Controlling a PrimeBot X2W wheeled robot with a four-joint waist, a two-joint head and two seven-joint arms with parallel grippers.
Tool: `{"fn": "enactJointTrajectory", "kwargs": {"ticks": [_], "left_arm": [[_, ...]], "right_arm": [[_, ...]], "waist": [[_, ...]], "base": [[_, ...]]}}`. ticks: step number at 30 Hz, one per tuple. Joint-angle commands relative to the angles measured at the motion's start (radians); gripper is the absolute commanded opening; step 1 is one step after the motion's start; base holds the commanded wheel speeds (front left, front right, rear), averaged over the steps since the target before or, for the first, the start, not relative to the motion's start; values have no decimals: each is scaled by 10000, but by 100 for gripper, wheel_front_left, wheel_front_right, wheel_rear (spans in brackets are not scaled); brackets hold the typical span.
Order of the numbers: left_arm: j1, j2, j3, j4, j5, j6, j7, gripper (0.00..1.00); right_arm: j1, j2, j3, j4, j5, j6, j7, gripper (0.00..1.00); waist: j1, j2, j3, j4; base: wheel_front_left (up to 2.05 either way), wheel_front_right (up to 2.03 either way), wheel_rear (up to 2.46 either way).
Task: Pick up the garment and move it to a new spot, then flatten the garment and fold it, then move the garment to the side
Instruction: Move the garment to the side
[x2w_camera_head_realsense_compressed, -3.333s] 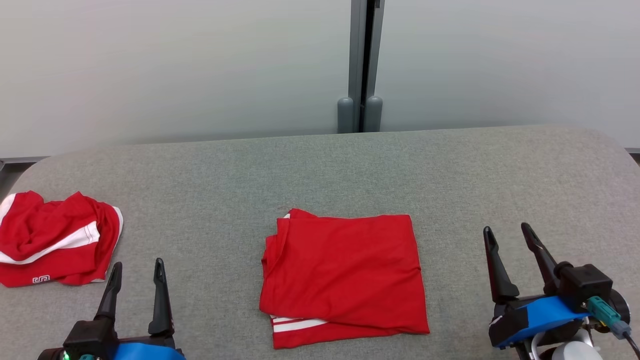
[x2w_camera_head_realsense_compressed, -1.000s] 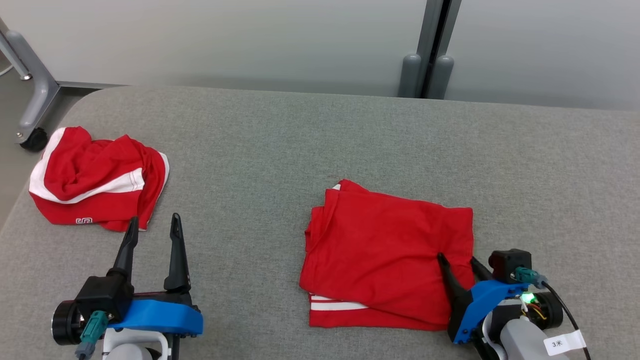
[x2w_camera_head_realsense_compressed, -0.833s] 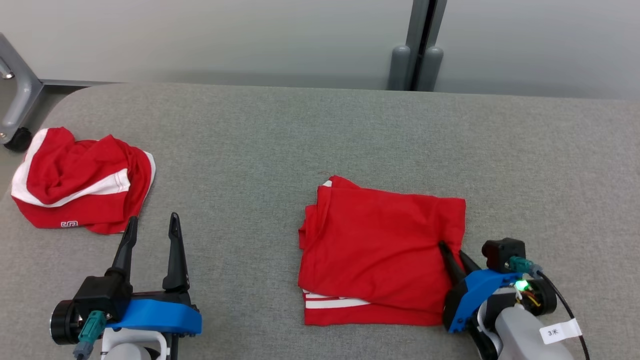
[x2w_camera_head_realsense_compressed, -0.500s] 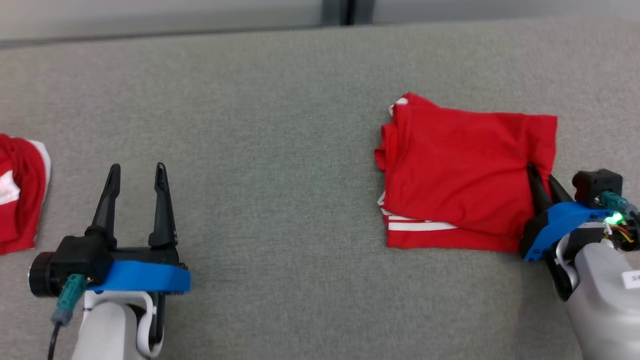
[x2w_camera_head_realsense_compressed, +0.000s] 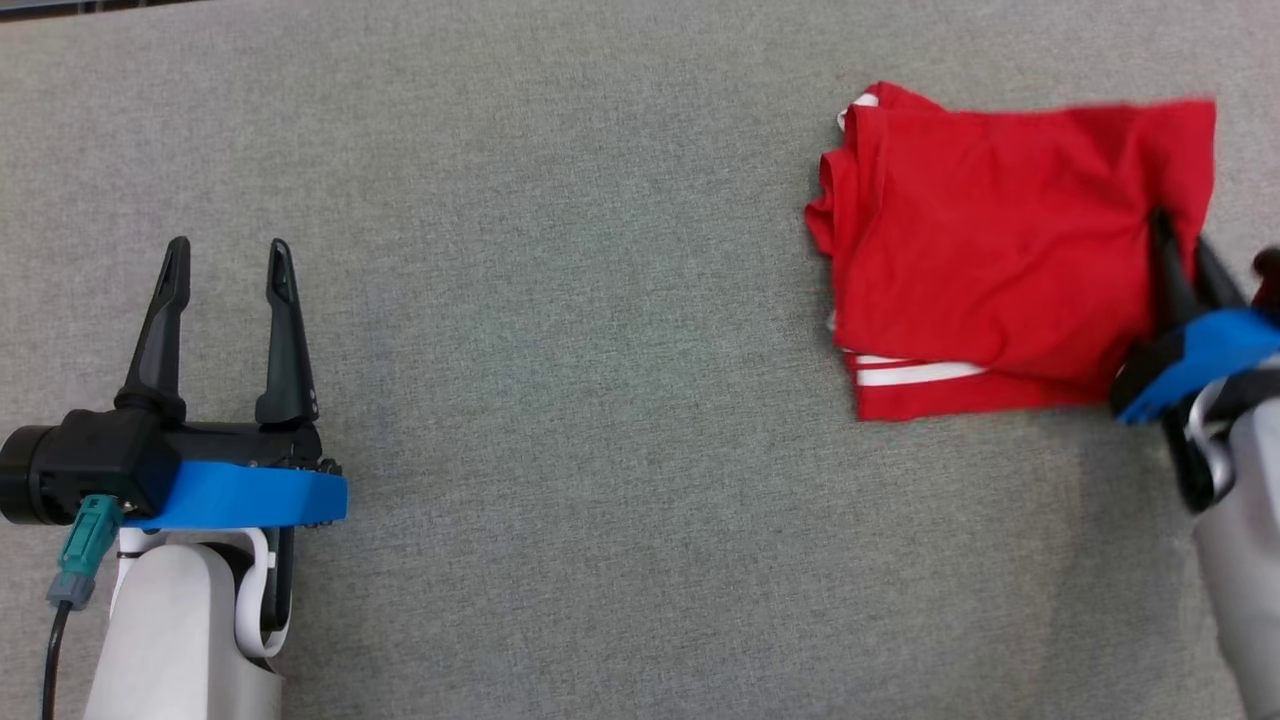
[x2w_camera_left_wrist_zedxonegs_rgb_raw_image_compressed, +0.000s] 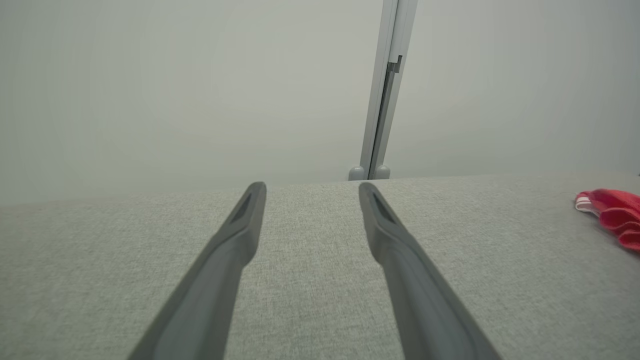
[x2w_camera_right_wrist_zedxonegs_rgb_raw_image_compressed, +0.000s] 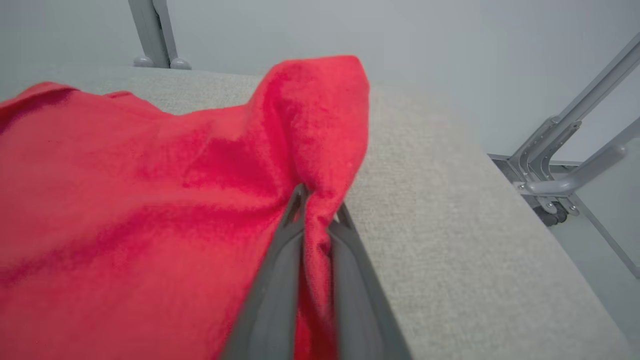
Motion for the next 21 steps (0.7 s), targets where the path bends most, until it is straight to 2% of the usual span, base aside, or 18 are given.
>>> {"fn": "enactJointTrajectory", "kwargs": {"ticks": [1, 3, 6, 9, 13, 17, 21], "left_arm": [[-173, 42, -22, -73, 38, -67, -24, 100], [-215, 51, -64, -147, 43, -71, -24, 100], [-307, 51, -107, -237, 25, -69, -24, 100], [-426, 59, -137, -338, -26, -76, -24, 100], [-541, 45, -117, -392, -82, -80, -26, 100], [-595, 9, -75, -409, -76, -83, -26, 100], [-635, -19, -28, -439, -96, -85, -26, 100]], "right_arm": [[-508, -199, -65, -166, -100, -16, 15, 0], [-833, -294, -146, -231, -12, -15, 218, 0], [-1479, -761, -178, -370, -201, -15, 560, 0], [-2321, -1500, -439, -341, -380, -15, 1047, 0], [-3053, -2091, -736, -176, -675, -13, 1328, 0], [-3509, -2473, -1129, 58, -1215, -13, 1649, 0], [-3815, -2483, -1451, 220, -1642, -13, 1789, 0]], "waist": [[-2, 0, 74, 35], [-2, 0, 211, 110], [-2, 0, 477, 292], [-2, 0, 880, 584], [-2, 0, 1155, 809], [-2, 0, 1268, 919], [-2, 0, 1351, 959]], "base": [[0, 0, 0], [0, 0, 0], [0, 0, 0], [0, 0, 0], [0, 0, 0], [0, 0, 0], [0, 0, 0]]}}
